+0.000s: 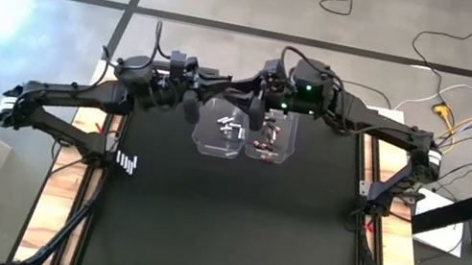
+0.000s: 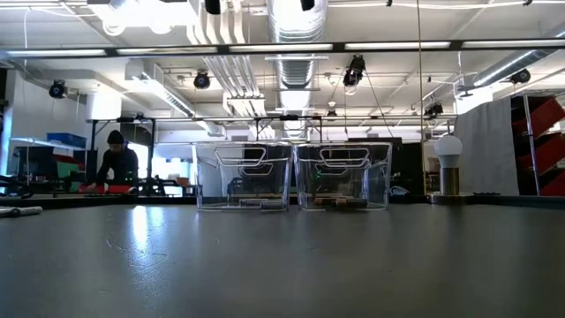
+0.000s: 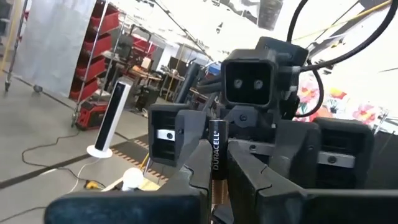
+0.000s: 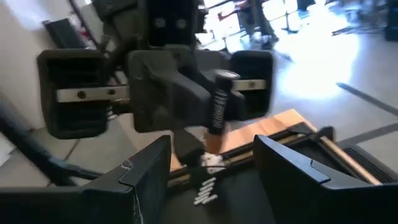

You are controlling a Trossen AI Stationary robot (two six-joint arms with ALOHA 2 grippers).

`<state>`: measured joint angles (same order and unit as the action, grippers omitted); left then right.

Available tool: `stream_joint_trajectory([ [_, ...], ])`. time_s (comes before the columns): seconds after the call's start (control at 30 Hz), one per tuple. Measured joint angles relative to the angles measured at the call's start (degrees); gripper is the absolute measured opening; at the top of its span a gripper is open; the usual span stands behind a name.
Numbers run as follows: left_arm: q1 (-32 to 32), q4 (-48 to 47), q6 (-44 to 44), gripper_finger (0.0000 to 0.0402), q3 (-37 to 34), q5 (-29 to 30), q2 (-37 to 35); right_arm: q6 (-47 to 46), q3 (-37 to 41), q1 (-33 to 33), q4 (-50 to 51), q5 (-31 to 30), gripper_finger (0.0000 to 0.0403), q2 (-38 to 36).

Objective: Sort batteries
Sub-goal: Put the black battery into the right transparent bin

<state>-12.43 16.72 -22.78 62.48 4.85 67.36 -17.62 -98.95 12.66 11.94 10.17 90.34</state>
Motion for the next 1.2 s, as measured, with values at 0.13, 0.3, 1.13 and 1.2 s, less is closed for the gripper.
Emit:
stream_joint_trajectory([
  [0.13, 0.0, 0.3, -0.5, 0.0009, 0.0, -1.6, 0.7, -1.0, -2.2, 0.0, 1.0, 0.8, 0.0219, 1.9],
  [0.3, 0.0, -0.3, -0.6, 0.0009, 0.0, -2.6, -0.2, -1.4, -4.1, 0.0, 3.0, 0.8, 0.0213, 2.5],
  [1.13, 0.0, -5.2, -1.8, 0.001, -0.2, -4.8, 0.1, -2.2, -4.2, 0.0, 8.9, 2.5, 0.014, 2.5],
  [1.2, 0.0, -4.5, -2.0, 0.001, -0.2, -4.9, 0.1, -1.9, -4.2, 0.0, 9.5, 2.4, 0.0147, 2.6],
])
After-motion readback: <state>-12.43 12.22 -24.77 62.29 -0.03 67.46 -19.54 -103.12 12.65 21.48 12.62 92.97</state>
